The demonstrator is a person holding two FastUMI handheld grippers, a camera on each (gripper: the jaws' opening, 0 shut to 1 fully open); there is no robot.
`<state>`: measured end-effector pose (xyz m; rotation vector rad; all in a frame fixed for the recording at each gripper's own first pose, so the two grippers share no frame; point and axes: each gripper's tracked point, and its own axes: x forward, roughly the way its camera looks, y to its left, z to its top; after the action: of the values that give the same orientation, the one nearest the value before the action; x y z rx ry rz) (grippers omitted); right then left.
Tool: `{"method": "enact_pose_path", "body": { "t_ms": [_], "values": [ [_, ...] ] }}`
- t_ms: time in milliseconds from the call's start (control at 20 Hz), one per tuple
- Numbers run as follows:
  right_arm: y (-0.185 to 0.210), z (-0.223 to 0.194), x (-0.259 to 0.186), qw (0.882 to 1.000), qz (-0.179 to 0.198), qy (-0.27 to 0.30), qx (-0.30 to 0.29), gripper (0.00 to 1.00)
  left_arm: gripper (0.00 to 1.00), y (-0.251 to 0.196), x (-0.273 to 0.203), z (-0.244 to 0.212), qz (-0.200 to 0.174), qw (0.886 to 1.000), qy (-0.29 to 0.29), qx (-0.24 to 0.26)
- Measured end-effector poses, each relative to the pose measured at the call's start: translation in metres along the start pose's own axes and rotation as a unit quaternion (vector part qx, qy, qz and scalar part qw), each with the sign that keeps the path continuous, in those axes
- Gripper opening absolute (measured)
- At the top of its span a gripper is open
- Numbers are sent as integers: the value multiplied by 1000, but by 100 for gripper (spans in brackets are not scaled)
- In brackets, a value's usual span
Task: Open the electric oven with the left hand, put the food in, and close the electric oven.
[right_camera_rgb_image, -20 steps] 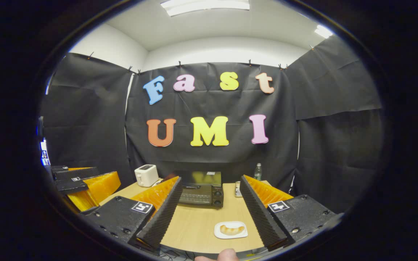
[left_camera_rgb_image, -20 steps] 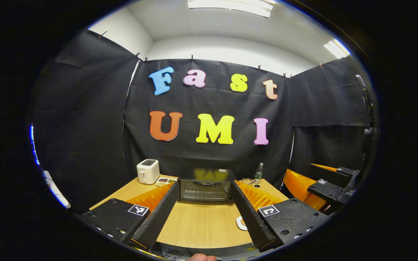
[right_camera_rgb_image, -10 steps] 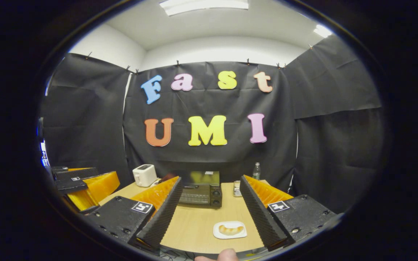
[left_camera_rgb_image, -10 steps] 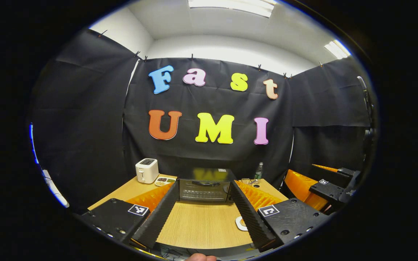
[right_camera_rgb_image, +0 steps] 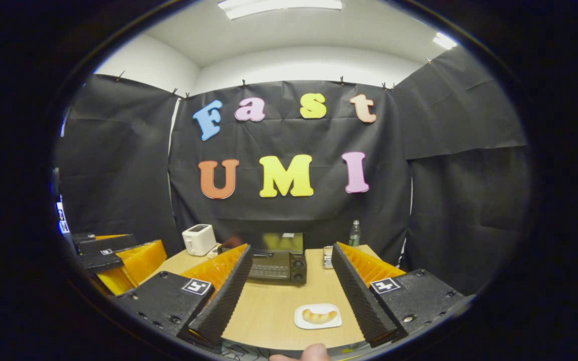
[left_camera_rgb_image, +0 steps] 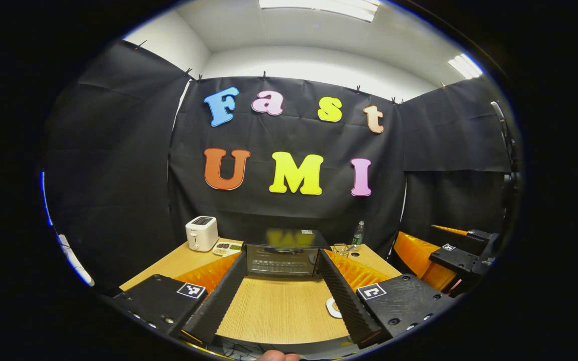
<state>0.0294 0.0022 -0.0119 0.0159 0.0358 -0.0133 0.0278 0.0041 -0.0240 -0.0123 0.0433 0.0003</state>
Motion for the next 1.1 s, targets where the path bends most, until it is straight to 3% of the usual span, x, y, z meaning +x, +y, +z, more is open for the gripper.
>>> {"method": "enact_pose_path", "body": {
  "t_ms": [500, 750, 1100],
  "values": [
    [-30, -10, 67, 1000, -15, 18, -13, 97, 94, 5, 77, -11, -2, 1000, 29, 9],
    [-65, -17, 123, 999, -42, 22, 10, 97, 94, -4, 155, -31, -13, 998, 65, 1],
    [-130, -32, 186, 996, -68, 46, 20, 97, 94, 3, 277, -64, 9, 995, 94, 33]
  ]
}}
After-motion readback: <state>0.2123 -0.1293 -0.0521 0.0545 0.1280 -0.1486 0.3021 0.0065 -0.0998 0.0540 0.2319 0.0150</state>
